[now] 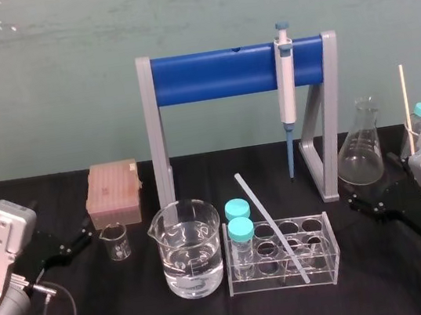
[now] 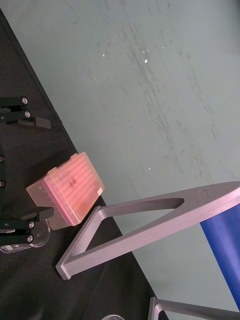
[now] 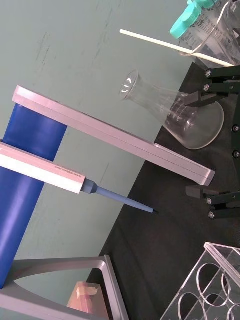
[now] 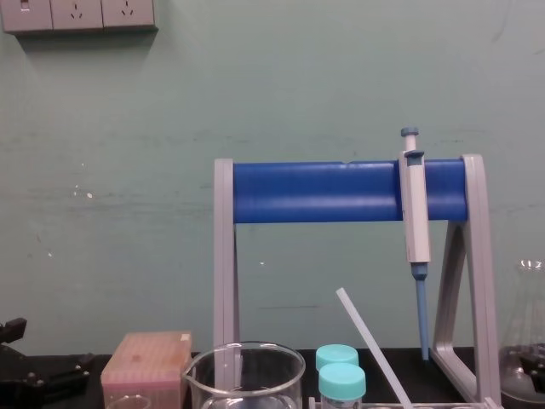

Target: Pick up the stirring rod with one hand, then place it down.

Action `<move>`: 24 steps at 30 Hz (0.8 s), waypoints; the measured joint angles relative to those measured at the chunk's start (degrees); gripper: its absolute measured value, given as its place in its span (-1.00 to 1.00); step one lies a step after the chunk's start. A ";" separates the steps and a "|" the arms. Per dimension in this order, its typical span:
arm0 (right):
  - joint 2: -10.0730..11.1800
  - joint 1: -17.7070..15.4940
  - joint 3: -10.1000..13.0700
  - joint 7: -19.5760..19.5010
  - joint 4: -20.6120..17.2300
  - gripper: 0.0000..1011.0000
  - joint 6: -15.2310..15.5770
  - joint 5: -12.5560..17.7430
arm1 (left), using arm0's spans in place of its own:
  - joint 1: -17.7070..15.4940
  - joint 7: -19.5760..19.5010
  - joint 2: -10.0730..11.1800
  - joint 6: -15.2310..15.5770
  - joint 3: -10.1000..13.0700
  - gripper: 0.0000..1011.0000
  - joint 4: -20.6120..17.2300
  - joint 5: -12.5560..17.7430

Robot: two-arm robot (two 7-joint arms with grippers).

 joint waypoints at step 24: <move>0.00 0.00 0.00 0.00 -0.01 0.99 0.00 0.00 | 0.00 0.00 0.00 0.00 0.00 0.98 0.00 0.00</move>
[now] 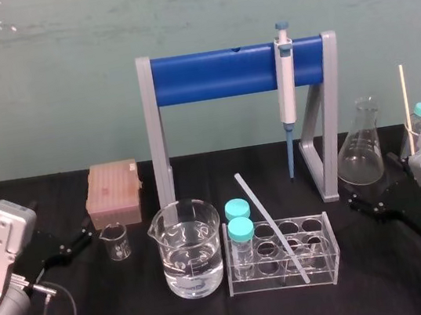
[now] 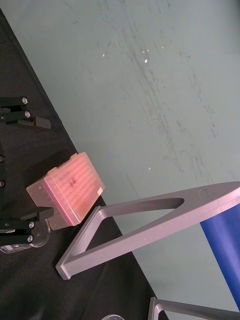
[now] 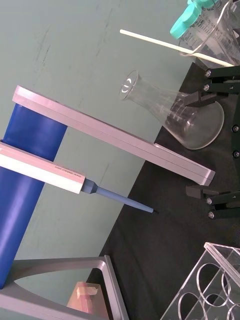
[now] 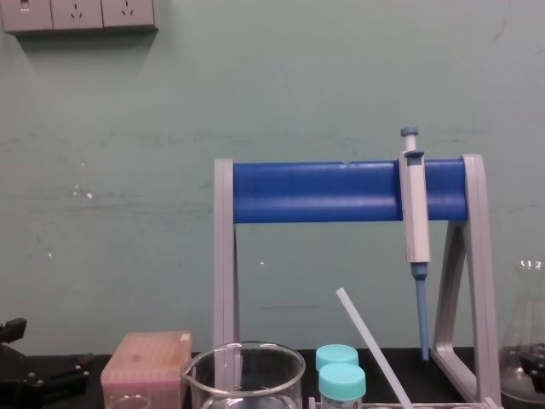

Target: Pick up the stirring rod with one hand, then place it down.

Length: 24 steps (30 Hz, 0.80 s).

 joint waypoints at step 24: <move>0.00 0.00 0.00 0.00 0.01 0.99 0.00 0.00 | 0.00 0.00 0.00 0.00 0.00 0.98 0.00 0.00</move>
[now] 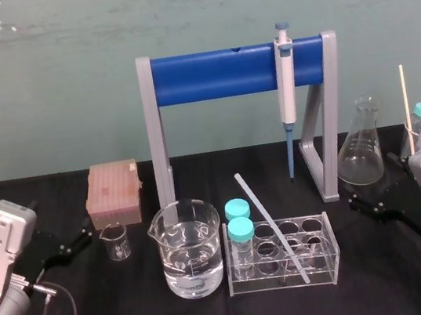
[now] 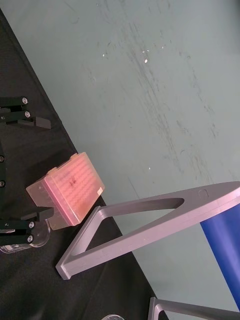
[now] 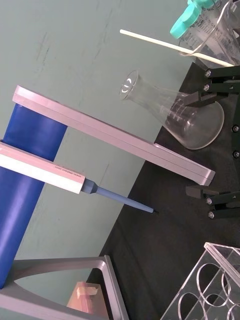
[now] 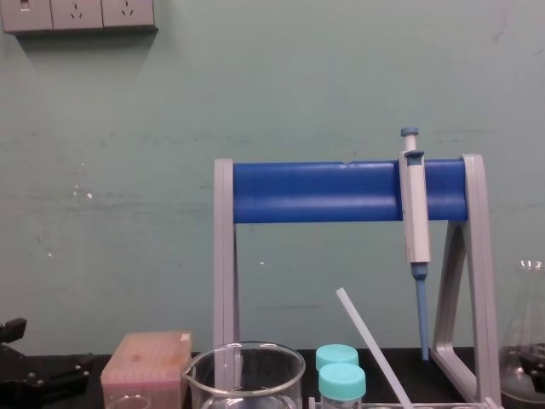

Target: Pick up the stirring rod with one hand, then place it down.

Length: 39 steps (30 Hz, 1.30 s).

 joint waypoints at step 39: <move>-3.29 10.35 -2.79 35.12 -1.80 0.99 13.16 15.45 | 0.00 0.00 0.00 0.00 0.00 0.98 0.00 0.00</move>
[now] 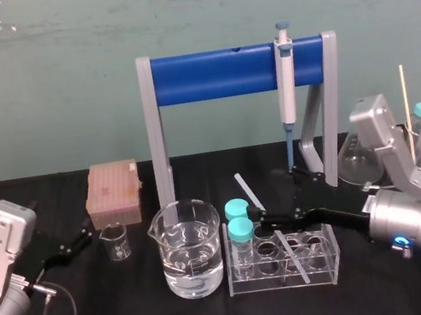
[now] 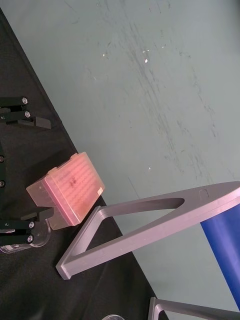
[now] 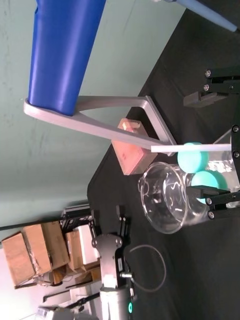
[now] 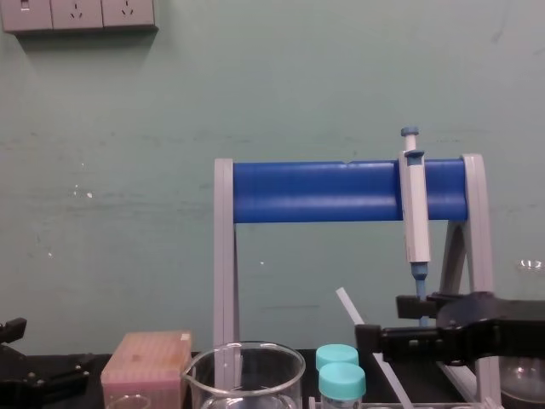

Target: Pick up the stirring rod with one hand, then place it down.

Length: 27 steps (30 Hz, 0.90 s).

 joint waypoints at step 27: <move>-5.25 6.00 -3.29 3.25 8.96 0.99 -0.61 -1.21 | 0.00 0.00 0.00 0.00 0.00 0.98 0.00 0.00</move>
